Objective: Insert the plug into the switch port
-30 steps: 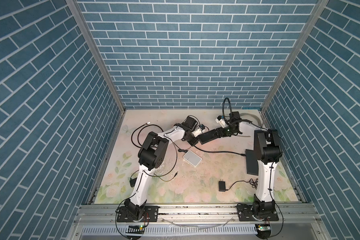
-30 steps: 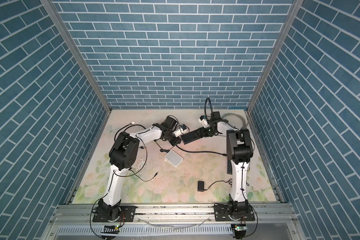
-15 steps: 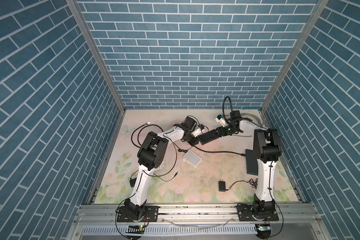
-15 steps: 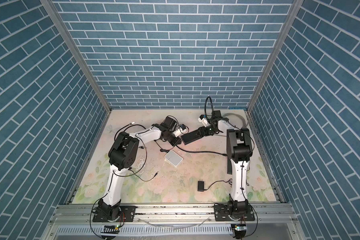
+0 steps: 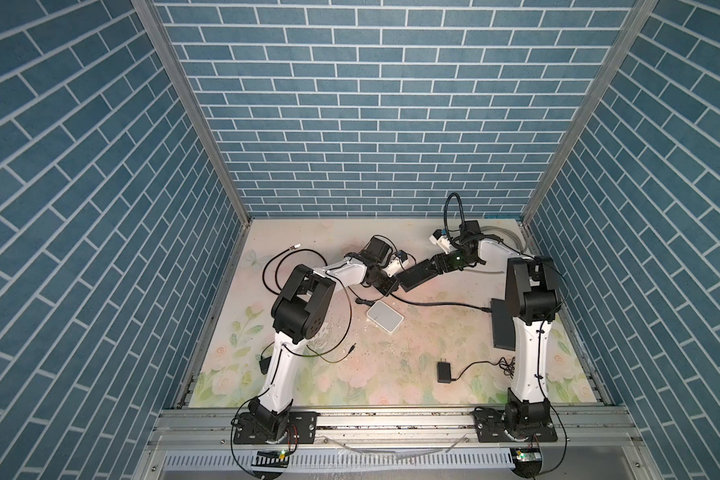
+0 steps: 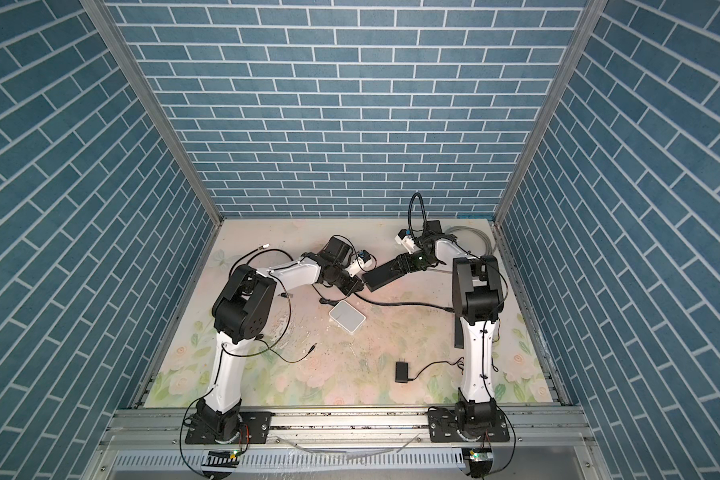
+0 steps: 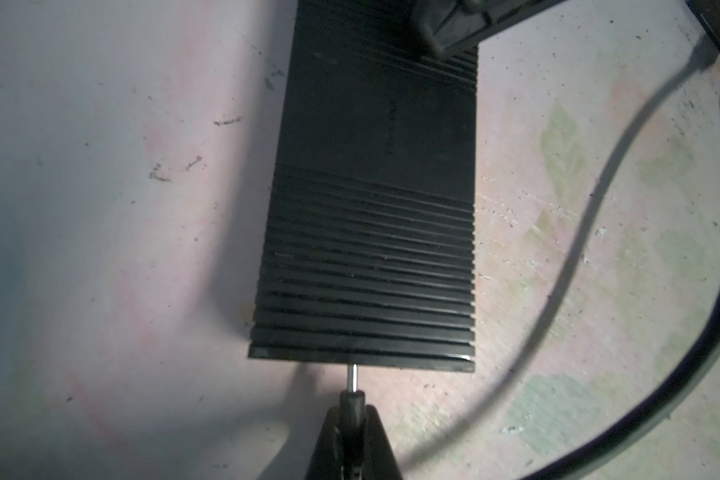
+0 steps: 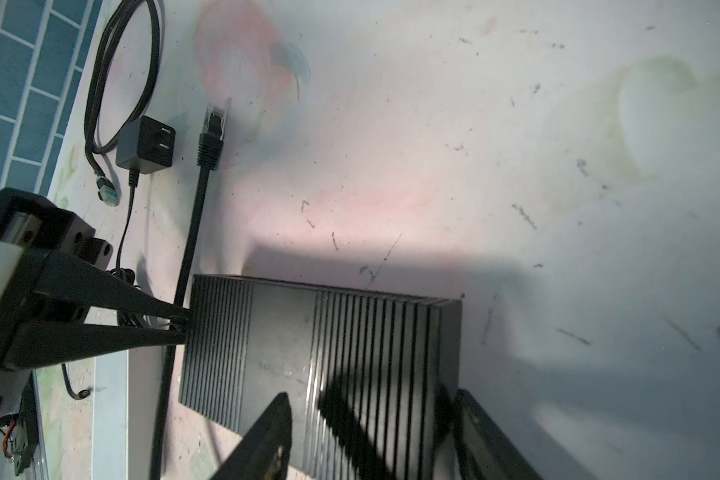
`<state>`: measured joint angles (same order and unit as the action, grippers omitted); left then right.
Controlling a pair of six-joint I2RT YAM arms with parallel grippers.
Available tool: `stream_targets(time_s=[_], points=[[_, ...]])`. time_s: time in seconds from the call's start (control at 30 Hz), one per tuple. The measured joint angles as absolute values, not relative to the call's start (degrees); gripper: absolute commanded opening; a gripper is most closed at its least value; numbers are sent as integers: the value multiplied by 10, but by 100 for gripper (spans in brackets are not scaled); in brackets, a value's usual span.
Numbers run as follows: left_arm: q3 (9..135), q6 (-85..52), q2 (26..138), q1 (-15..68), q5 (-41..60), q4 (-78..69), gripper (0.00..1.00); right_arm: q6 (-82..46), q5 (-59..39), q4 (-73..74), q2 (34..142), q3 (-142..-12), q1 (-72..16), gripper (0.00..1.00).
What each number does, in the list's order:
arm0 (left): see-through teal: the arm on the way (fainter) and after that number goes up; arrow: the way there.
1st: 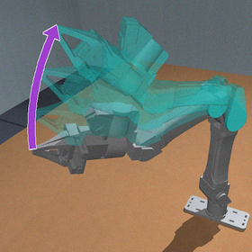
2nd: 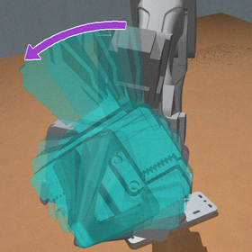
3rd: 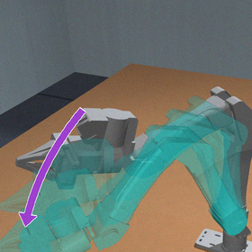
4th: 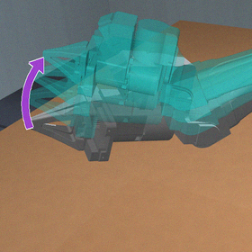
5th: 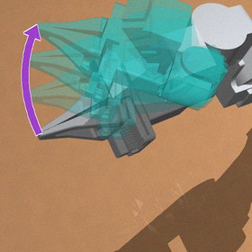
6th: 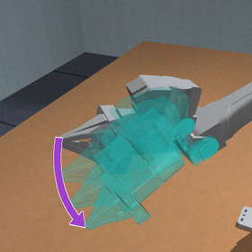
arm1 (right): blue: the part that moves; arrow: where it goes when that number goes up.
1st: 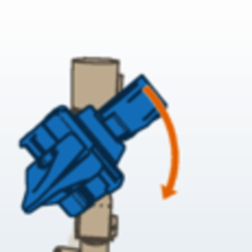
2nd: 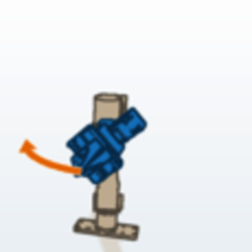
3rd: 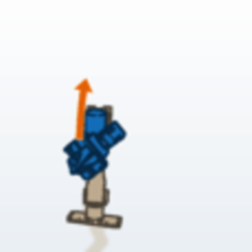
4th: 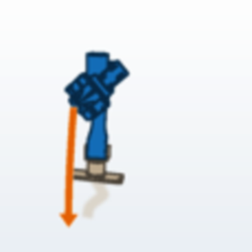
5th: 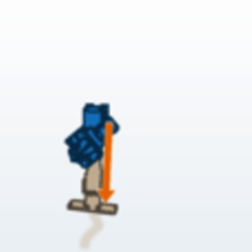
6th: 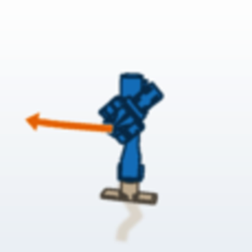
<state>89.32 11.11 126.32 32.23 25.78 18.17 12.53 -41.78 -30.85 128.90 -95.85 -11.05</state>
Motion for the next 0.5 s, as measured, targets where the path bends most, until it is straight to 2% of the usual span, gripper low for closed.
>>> stream_targets(time_s=[0.5], points=[[829,79,1243,322,278,88,4,150,-418,-309,1294,-959,-110,59]])
